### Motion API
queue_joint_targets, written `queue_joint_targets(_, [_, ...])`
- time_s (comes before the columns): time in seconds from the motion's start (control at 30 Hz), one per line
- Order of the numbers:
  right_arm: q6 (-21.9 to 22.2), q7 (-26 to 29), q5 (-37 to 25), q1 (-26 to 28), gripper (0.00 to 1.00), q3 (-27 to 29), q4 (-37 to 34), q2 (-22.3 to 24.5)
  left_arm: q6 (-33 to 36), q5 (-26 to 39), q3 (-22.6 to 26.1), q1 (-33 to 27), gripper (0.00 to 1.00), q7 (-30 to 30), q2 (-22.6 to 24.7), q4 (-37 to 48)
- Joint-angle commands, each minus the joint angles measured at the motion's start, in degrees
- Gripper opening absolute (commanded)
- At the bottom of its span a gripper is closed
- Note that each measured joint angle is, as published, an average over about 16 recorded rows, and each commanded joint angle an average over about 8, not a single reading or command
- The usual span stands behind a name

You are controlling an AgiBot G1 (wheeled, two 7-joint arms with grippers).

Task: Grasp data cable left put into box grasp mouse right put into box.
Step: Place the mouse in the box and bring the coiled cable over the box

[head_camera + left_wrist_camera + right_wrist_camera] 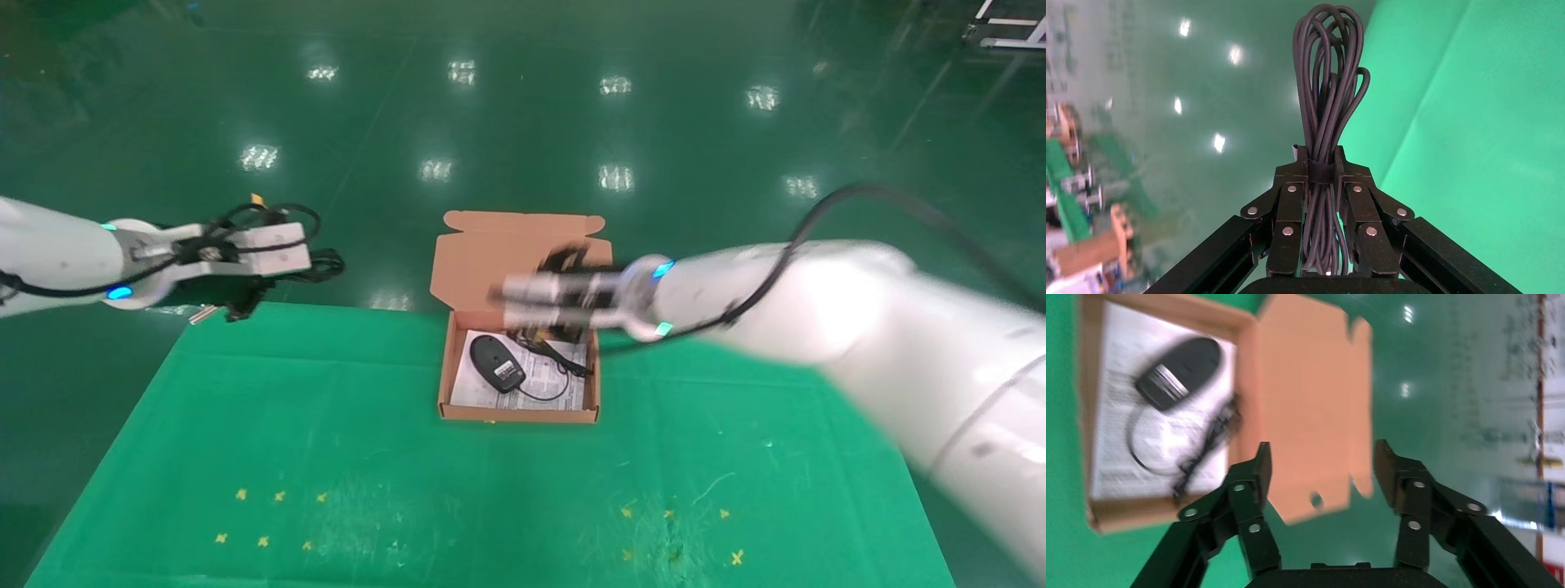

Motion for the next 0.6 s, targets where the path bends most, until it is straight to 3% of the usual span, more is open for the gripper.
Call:
queue_joint_targets(0.03, [0.0, 0.7, 1.1, 1.0, 1.00, 1.0, 0.9, 1.9, -1.5, -1.0, -0.1, 1.0, 0.00, 0.6, 0.6, 0.4])
queue_joint_targets(0.33, [-1.3, 5.9, 0.1, 3.3, 1.00, 1.9, 9.7, 14.0, -16.7, -7.2, -0.1, 5.3, 0.00, 10.5, 11.3, 12.7])
queue_joint_targets(0.6, [-3.3, 13.0, -3.6, 4.4, 1.00, 1.6, 19.7, 24.2, -25.8, -13.6, 0.3, 6.5, 0.00, 22.0, 20.0, 25.4])
